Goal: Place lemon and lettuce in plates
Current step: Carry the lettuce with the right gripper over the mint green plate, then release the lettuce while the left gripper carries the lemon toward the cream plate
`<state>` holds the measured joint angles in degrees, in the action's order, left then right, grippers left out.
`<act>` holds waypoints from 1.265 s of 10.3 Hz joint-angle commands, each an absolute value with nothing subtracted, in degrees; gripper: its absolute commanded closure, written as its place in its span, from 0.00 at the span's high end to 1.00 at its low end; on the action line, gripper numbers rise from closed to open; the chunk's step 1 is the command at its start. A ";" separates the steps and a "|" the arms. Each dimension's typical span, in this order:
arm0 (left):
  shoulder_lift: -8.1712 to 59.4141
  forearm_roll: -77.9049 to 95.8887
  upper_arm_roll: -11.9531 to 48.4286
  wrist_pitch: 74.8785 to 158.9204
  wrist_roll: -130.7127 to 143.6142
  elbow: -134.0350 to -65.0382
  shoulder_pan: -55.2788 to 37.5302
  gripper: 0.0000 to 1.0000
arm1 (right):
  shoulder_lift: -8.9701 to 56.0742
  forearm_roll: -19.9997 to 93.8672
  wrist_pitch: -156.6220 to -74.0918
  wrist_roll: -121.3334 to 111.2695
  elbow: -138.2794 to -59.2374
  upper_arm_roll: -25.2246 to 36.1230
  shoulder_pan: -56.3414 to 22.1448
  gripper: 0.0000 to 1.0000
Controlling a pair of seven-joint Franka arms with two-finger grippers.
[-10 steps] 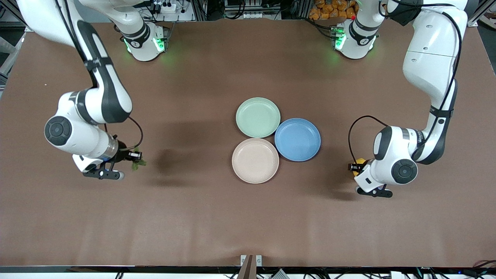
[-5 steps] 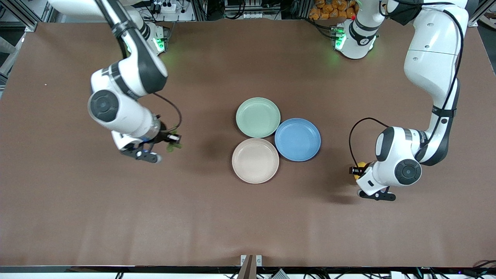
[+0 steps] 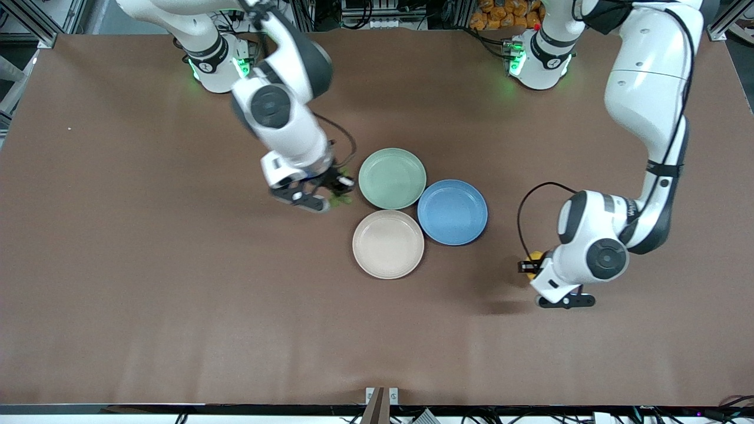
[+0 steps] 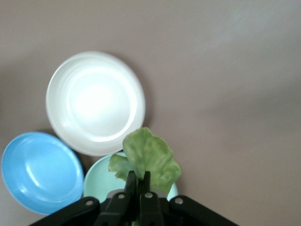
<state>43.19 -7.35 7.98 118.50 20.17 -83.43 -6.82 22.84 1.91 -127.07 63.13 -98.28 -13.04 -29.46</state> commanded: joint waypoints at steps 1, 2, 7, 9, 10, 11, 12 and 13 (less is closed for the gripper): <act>42.98 -6.42 7.65 118.65 27.57 -81.66 -10.27 0.00 | 29.85 -7.59 -133.91 76.49 -97.03 -12.74 -35.92 0.00; 42.89 -6.42 8.34 118.65 30.73 -81.56 -11.41 0.00 | 32.67 -12.61 -135.86 83.08 -96.94 -12.74 -38.47 0.00; 41.75 -6.42 14.93 118.65 45.07 -79.64 -12.30 0.00 | 34.56 -23.19 -129.19 96.24 -97.29 -16.84 -41.86 1.00; 41.84 -6.50 15.73 119.17 48.50 -79.19 -14.31 0.00 | 30.08 -25.91 -119.83 92.76 -97.38 -25.54 -33.87 1.00; 41.92 -6.42 15.73 120.92 50.43 -79.28 -15.46 0.00 | 28.14 -26.36 -115.01 87.85 -97.21 -32.19 -27.49 1.00; 42.36 -6.50 15.65 122.59 52.45 -79.28 -17.38 0.00 | 26.04 -26.45 -111.74 84.93 -97.03 -35.21 -23.68 1.00; 42.62 -6.50 15.64 124.26 54.04 -79.36 -18.97 0.00 | 23.32 -26.19 -109.80 80.47 -97.12 -35.16 -22.86 1.00; 43.06 -6.50 15.64 125.50 56.05 -79.37 -20.81 0.00 | 20.94 -25.50 -107.25 75.11 -97.12 -35.16 -20.68 1.00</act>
